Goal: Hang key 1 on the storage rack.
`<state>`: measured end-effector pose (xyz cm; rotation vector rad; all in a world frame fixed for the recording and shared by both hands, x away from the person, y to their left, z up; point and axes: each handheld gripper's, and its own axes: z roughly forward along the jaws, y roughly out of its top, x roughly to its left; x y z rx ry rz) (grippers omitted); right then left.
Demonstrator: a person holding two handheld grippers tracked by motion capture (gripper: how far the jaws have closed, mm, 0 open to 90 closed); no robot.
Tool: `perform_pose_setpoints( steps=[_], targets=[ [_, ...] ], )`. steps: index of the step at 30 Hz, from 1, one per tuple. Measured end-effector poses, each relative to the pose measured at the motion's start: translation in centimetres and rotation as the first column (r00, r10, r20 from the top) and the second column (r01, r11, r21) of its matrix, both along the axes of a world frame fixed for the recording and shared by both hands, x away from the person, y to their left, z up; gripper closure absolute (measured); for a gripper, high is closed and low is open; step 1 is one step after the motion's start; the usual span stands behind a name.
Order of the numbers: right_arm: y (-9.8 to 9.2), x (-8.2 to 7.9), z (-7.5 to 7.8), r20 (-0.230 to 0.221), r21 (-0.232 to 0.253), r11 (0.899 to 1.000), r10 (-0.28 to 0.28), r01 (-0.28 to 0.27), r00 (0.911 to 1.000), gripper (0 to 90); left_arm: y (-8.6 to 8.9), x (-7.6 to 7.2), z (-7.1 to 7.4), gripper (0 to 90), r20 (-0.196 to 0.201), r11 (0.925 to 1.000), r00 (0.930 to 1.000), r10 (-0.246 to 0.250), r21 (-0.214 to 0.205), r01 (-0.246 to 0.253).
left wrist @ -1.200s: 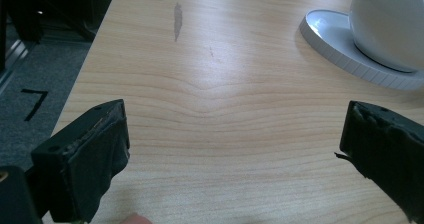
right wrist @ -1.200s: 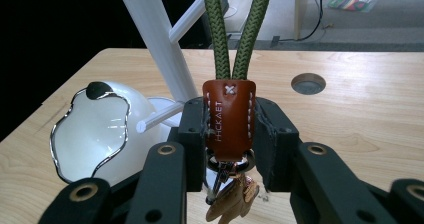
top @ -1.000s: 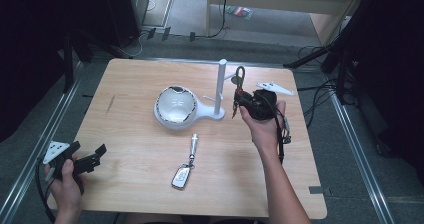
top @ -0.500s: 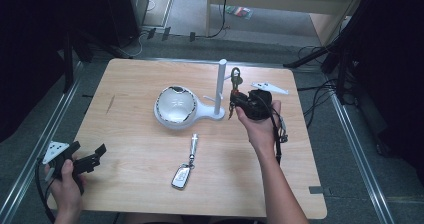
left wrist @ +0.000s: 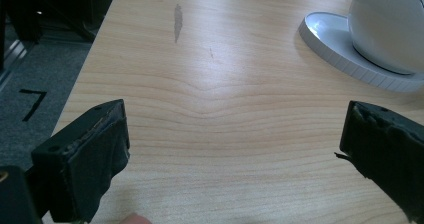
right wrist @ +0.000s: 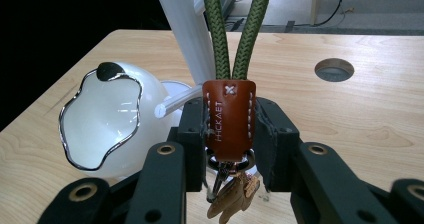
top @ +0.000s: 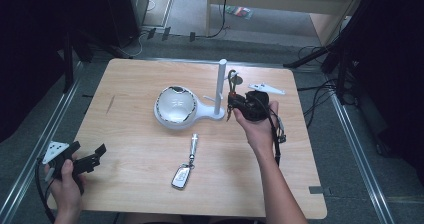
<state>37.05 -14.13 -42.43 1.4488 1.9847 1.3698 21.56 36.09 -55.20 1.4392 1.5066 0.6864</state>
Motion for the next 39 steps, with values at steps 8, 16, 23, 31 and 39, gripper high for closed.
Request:
perform_pose_setpoints(
  steps=[8, 16, 23, 31, 39],
  targets=[
    [0.54, -0.01, -0.32, -0.01, -0.011, 1.0, 0.022, -0.022, 0.9997, 68.9, -0.02, -0.01, 0.01, 0.0, -0.001, 1.0, 1.0, 0.0, 0.003, 0.0],
    [0.75, 0.0, -0.65, -0.02, -0.013, 0.999, 0.035, -0.036, 0.9992, 68.6, -0.02, 0.0, 0.0, 0.0, 0.001, 1.0, 1.0, 0.0, 0.002, 0.0],
    [0.73, 0.07, -0.88, -0.014, -0.02, 0.999, 0.037, -0.037, 0.9992, 67.2, 0.0, -0.01, 0.0, 0.0, -0.001, 1.0, 1.0, -0.001, 0.003, 0.001],
    [0.81, -0.23, -0.67, -0.003, -0.039, 0.998, 0.041, -0.041, 0.9992, 64.4, -0.03, 0.0, 0.0, 0.0, 0.001, 1.0, 1.0, 0.0, 0.002, 0.0],
    [0.88, -0.74, -0.55, -0.012, -0.081, 0.996, 0.03, -0.031, 0.9995, 64.9, -0.01, 0.0, 0.0, 0.0, 0.001, 1.0, 1.0, 0.0, 0.002, 0.0]
  ],
)
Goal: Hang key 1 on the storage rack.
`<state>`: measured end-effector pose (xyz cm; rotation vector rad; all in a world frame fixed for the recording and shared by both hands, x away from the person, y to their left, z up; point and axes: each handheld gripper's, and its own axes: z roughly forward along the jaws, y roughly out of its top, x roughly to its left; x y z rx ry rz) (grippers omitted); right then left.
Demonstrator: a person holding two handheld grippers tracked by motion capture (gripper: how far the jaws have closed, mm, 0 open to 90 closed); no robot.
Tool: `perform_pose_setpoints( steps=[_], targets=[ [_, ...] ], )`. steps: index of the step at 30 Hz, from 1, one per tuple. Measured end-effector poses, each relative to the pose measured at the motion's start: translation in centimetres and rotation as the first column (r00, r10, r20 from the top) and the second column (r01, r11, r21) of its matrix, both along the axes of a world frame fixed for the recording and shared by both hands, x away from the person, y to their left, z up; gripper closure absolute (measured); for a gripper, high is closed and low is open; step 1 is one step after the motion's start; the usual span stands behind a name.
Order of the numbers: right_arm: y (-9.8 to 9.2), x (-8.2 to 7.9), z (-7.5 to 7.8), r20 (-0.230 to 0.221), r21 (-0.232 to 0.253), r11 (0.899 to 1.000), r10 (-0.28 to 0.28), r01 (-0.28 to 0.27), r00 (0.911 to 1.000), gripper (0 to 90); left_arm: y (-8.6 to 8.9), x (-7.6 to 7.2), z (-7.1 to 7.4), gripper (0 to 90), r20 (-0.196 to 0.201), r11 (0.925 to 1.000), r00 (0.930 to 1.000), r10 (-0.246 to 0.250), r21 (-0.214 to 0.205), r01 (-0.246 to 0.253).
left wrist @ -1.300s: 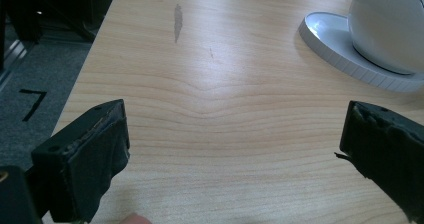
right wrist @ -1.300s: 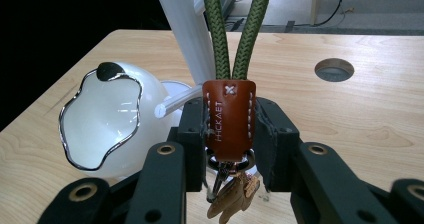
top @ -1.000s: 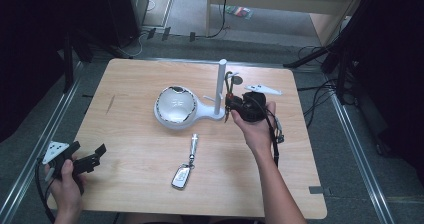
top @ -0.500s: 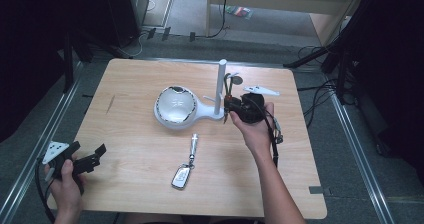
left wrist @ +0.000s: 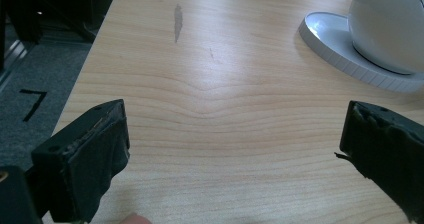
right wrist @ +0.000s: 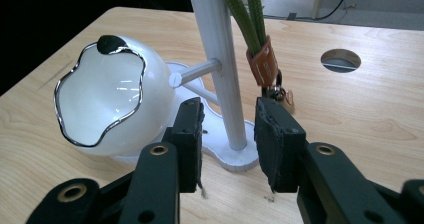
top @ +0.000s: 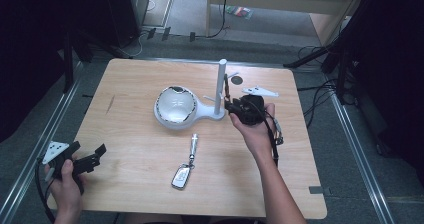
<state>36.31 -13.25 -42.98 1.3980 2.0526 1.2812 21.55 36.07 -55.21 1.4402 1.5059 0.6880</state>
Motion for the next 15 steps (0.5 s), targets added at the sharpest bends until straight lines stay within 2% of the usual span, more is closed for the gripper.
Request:
perform_pose_setpoints(
  steps=[5, 12, 15],
  targets=[
    [0.28, -0.4, 0.13, -0.024, -0.066, 0.998, -0.025, 0.024, 0.9994, 64.5, 0.01, 0.03, -0.01, 0.0, -0.001, 1.0, 1.0, -0.001, -0.002, 0.001],
    [0.52, -0.72, -0.05, -0.069, -0.16, 0.986, -0.053, 0.042, 0.9962, 63.5, 0.04, -0.02, -0.01, 0.0, 0.004, 1.0, 1.0, 0.002, -0.007, -0.002],
    [0.5, -0.7, -0.17, -0.107, -0.185, 0.982, -0.067, 0.046, 0.992, 62.8, 0.04, -0.01, -0.02, 0.0, 0.004, 1.0, 1.0, 0.001, -0.008, -0.001]
  ],
)
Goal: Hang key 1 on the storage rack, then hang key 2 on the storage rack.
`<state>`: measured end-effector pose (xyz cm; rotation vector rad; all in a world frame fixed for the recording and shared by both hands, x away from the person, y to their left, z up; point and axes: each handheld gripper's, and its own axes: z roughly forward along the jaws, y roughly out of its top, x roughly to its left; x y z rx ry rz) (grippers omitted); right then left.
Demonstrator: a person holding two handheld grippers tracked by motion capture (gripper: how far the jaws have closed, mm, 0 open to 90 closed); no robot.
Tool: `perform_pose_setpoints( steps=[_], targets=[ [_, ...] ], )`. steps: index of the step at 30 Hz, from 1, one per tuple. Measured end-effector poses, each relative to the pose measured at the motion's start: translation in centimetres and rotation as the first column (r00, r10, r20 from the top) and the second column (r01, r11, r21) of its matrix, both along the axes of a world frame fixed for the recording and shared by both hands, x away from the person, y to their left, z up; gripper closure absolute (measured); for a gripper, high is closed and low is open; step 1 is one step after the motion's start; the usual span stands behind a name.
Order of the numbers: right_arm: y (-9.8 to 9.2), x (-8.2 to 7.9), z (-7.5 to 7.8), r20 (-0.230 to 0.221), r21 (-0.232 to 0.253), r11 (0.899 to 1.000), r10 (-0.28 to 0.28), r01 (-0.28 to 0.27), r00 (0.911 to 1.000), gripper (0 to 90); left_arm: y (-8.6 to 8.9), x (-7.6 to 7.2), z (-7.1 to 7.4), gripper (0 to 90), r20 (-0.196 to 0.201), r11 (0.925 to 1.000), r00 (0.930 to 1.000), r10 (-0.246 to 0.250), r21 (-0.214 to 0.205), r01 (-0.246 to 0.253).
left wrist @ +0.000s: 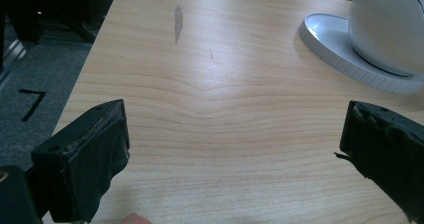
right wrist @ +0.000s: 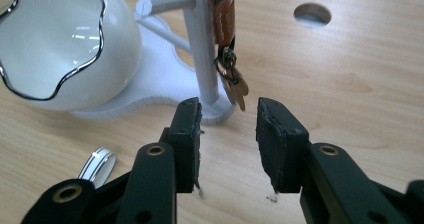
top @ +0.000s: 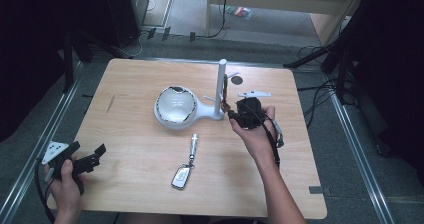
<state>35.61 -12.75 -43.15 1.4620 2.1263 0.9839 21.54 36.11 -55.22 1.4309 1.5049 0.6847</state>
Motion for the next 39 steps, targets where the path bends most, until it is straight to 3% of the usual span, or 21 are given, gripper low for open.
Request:
perform_pose_setpoints(
  steps=[3, 10, 22, 29, 39],
  targets=[
    [0.2, -0.1, -0.2, -0.036, -0.028, 1.0, -0.003, 0.002, 0.9994, 62.6, 0.0, 0.0, 0.0, 0.0, -0.001, 1.0, 1.0, 0.0, 0.001, 0.0],
    [0.8, -0.5, -0.5, -0.062, -0.103, 0.995, -0.002, -0.005, 0.9981, 62.3, 0.0, 0.0, 0.0, 0.0, -0.003, 1.0, 1.0, 0.0, 0.005, 0.0],
    [1.6, -1.1, -0.6, -0.131, -0.125, 0.992, 0.013, -0.029, 0.9913, 61.6, 0.0, 0.0, 0.0, 0.0, -0.001, 1.0, 1.0, 0.0, 0.002, 0.0],
    [2.2, -1.3, -0.8, -0.178, -0.113, 0.993, 0.016, -0.036, 0.984, 60.4, 0.0, 0.0, 0.0, 0.0, -0.004, 1.0, 1.0, -0.002, 0.004, 0.002],
    [3.2, -1.5, -1.1, -0.202, -0.114, 0.992, 0.029, -0.053, 0.979, 57.2, 0.0, 0.0, 0.0, 0.0, -0.003, 1.0, 1.0, -0.001, 0.002, 0.001]
  ],
)
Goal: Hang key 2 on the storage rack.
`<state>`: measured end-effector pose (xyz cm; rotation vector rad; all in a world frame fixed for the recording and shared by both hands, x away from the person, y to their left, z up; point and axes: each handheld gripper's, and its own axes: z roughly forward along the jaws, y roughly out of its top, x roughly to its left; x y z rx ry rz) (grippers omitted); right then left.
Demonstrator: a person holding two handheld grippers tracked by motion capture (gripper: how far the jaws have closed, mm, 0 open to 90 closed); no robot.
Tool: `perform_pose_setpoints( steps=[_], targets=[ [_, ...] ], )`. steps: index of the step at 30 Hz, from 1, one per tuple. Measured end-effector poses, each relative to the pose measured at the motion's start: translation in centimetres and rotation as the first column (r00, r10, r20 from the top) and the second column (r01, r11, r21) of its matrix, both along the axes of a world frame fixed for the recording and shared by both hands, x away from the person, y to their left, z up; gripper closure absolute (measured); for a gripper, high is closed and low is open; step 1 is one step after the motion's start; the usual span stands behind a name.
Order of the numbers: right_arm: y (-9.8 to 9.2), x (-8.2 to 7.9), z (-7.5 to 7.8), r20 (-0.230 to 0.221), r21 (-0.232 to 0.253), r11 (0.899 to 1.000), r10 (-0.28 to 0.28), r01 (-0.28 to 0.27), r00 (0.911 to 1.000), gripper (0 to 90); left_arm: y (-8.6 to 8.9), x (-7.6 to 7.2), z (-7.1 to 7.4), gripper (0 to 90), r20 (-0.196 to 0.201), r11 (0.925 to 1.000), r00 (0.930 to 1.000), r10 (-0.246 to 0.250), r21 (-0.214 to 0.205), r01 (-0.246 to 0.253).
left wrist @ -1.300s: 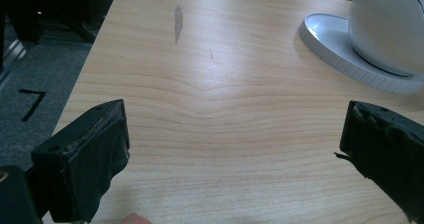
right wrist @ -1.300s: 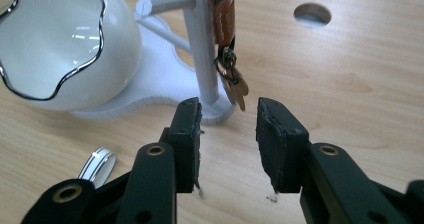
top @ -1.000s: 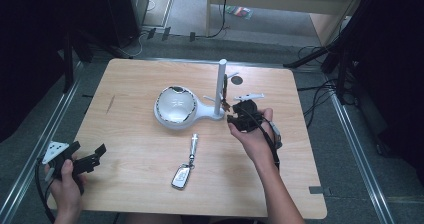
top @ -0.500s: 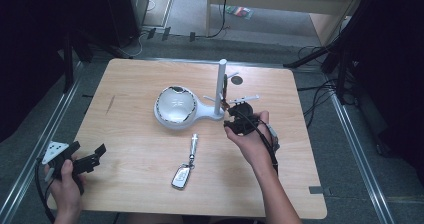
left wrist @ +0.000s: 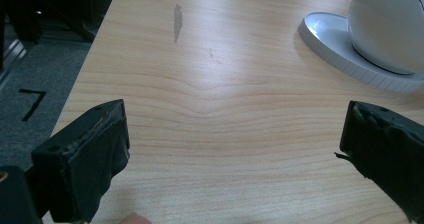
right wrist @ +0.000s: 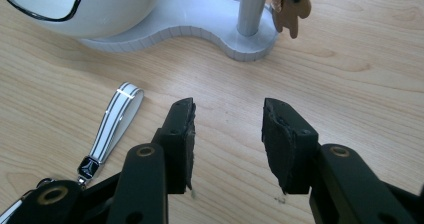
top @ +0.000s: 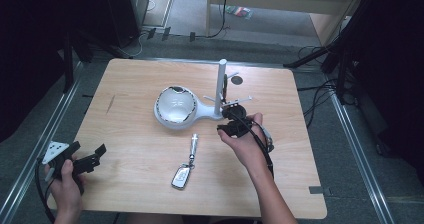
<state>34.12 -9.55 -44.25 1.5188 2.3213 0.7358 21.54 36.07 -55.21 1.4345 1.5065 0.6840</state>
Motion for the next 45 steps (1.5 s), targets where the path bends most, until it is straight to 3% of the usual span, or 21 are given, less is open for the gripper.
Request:
perform_pose_setpoints(
  steps=[26, 45],
  targets=[
    [4.0, -0.7, -2.4, -0.116, 0.005, 0.998, 0.055, -0.055, 0.9917, 57.5, 0.1, 0.1, 0.0, 0.0, -0.001, 1.0, 1.0, 0.001, -0.008, -0.001],
    [6.2, -1.4, -4.5, -0.168, 0.002, 0.995, 0.097, -0.098, 0.981, 56.7, 0.1, 0.1, 0.0, 0.0, -0.001, 1.0, 1.0, 0.001, -0.007, -0.001]
  ],
)
